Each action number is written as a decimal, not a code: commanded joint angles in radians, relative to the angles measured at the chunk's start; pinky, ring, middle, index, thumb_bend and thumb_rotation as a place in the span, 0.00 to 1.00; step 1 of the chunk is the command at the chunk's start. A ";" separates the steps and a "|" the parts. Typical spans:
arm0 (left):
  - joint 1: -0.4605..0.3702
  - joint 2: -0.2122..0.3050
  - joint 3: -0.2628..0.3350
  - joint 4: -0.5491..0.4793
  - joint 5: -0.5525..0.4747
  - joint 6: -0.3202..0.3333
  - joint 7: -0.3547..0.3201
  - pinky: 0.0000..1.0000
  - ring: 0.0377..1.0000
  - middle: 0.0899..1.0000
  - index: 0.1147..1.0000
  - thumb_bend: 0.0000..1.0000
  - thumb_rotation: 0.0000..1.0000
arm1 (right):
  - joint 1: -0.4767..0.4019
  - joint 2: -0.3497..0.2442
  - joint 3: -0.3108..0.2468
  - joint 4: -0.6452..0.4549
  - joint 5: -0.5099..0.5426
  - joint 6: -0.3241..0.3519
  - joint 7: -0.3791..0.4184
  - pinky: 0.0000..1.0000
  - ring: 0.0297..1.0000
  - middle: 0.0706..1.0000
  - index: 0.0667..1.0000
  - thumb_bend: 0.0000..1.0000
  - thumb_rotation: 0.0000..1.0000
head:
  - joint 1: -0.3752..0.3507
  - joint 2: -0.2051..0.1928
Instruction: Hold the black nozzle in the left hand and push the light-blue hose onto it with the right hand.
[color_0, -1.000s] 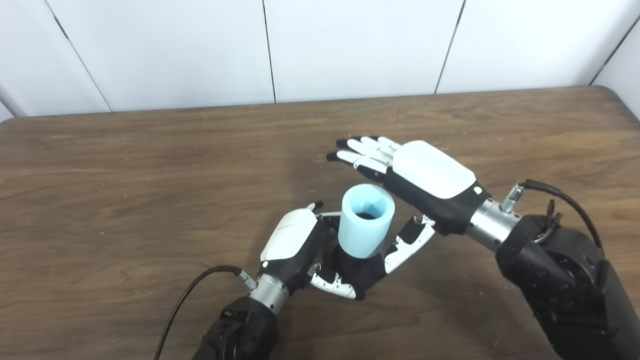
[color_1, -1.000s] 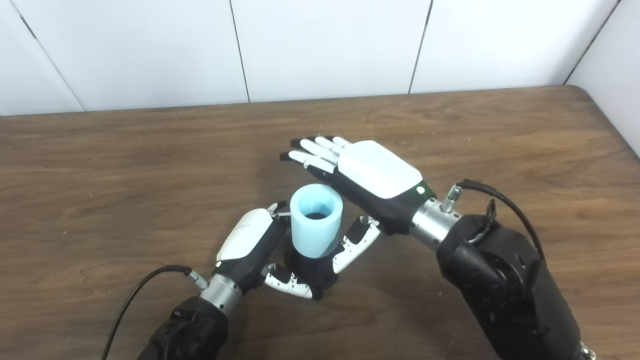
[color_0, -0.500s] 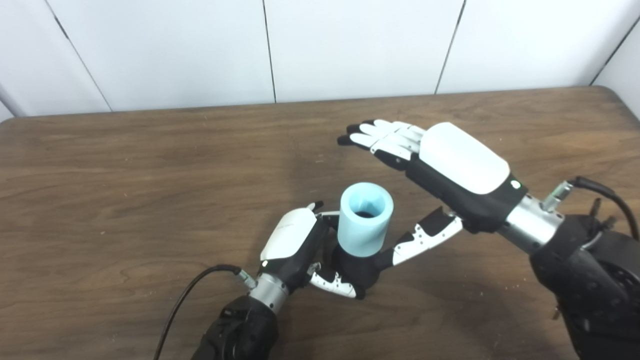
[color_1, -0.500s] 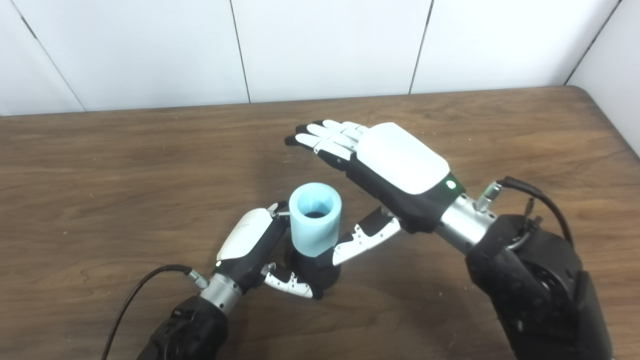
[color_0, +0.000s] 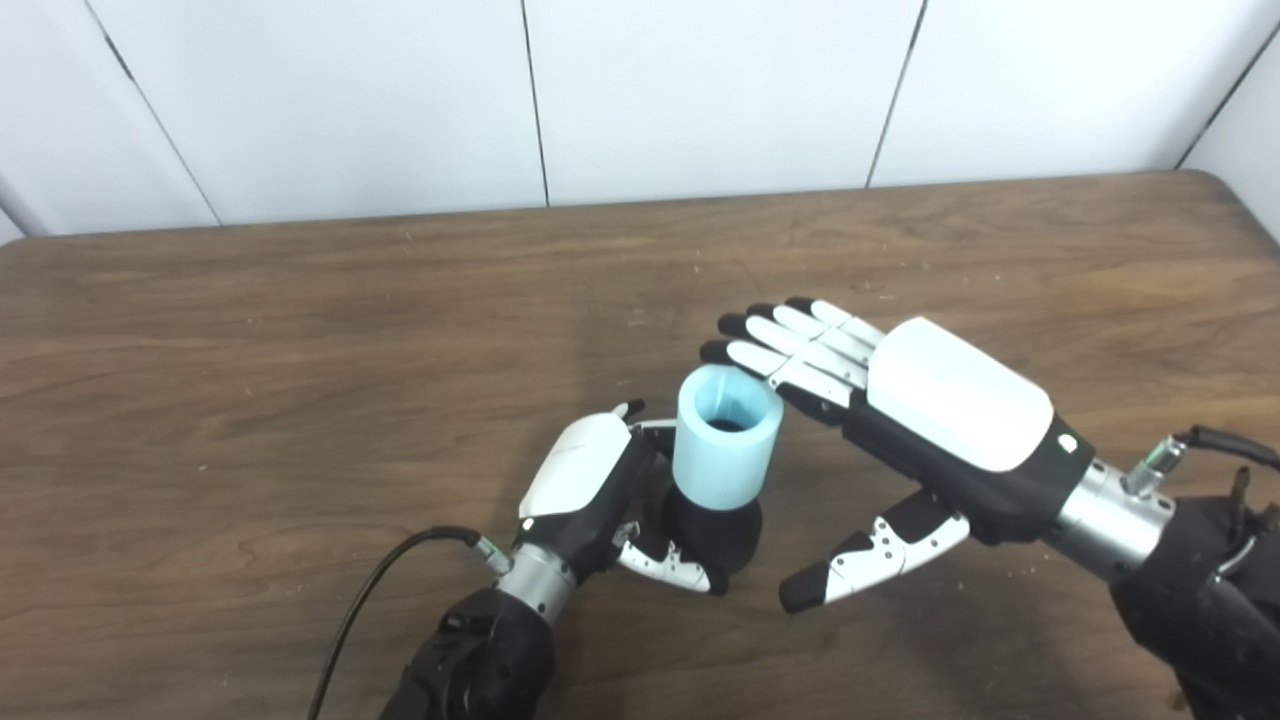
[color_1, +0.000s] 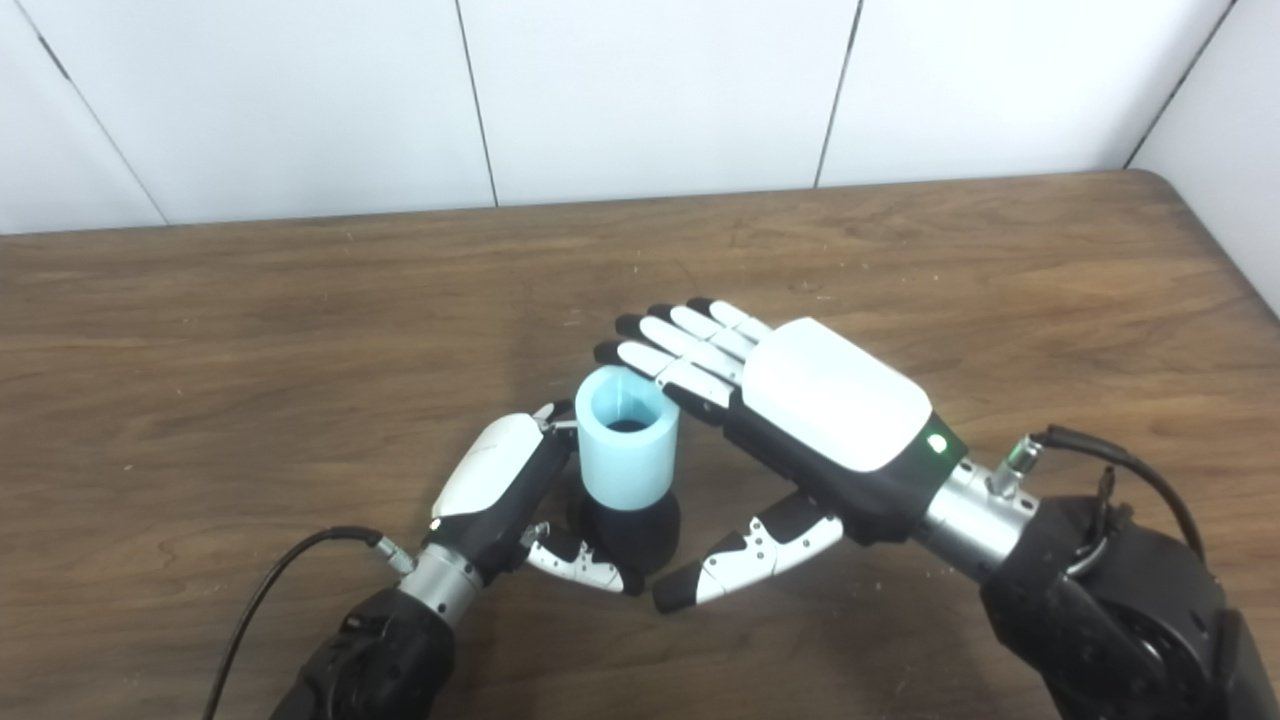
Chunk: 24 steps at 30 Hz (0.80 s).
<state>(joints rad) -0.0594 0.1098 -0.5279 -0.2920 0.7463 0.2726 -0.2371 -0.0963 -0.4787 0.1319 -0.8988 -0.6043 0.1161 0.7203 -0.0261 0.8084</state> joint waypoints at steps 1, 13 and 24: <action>0.028 0.015 -0.018 0.041 -0.003 0.026 -0.060 0.97 0.64 0.45 0.41 0.52 0.00 | -0.012 -0.014 -0.003 -0.028 -0.008 -0.009 0.009 1.00 1.00 1.00 0.98 0.66 1.00 | -0.001 0.001; 0.027 0.017 -0.020 0.036 0.000 0.035 -0.069 0.98 0.64 0.46 0.40 0.52 0.00 | -0.013 0.005 -0.001 -0.050 -0.013 -0.001 0.066 1.00 1.00 1.00 0.99 0.69 1.00 | -0.003 0.002; 0.026 0.016 -0.024 0.034 0.007 0.040 -0.072 0.98 0.66 0.47 0.40 0.52 0.00 | -0.026 0.027 -0.008 -0.051 -0.007 -0.025 0.052 1.00 1.00 1.00 1.00 0.68 1.00 | -0.002 0.008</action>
<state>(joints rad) -0.0589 0.1114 -0.5308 -0.2931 0.7475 0.2731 -0.2378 -0.0920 -0.4523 0.1408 -0.9148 -0.6198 0.1109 0.7894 -0.0276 0.8160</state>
